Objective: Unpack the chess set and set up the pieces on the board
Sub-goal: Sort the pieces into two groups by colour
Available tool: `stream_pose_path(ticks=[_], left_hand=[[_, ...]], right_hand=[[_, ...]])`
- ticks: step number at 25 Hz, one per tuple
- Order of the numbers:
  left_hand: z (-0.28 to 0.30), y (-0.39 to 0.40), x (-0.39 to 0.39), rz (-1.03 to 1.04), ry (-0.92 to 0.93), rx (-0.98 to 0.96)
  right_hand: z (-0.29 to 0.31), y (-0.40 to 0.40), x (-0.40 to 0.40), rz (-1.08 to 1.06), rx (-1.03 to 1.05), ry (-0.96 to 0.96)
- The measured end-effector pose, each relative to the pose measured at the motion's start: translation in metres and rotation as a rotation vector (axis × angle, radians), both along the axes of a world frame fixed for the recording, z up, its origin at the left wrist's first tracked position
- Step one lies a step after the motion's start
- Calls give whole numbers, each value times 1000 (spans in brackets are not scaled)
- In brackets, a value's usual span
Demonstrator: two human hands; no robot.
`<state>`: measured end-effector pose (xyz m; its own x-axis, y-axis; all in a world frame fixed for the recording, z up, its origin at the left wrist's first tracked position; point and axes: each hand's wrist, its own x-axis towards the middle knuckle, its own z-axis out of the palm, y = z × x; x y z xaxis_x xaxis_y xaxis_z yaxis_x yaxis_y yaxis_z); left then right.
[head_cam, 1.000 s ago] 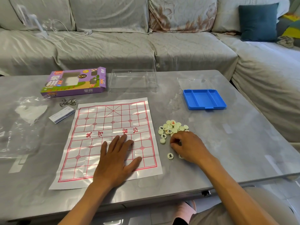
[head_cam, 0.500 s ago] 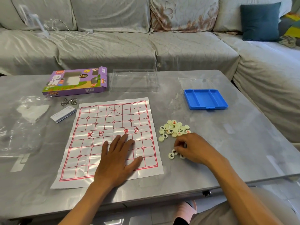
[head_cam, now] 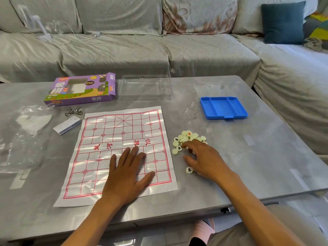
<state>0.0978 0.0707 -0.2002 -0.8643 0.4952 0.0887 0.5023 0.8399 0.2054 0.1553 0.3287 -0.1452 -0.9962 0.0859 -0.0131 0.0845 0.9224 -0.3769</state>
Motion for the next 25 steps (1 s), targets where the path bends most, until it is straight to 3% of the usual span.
stream_pose_path(ticks=[4, 13, 19, 25], left_hand=[[-2, 0, 0, -2, 6, -24], [2, 1, 2, 7, -16, -55], [1, 0, 2, -11, -19, -87], [5, 0, 3, -14, -49, -131]], right_hand=[[-16, -9, -13, 13, 107, 22], [-13, -14, -20, -13, 65, 79], [4, 2, -13, -24, 89, -191], [-2, -18, -12, 103, 72, -52]])
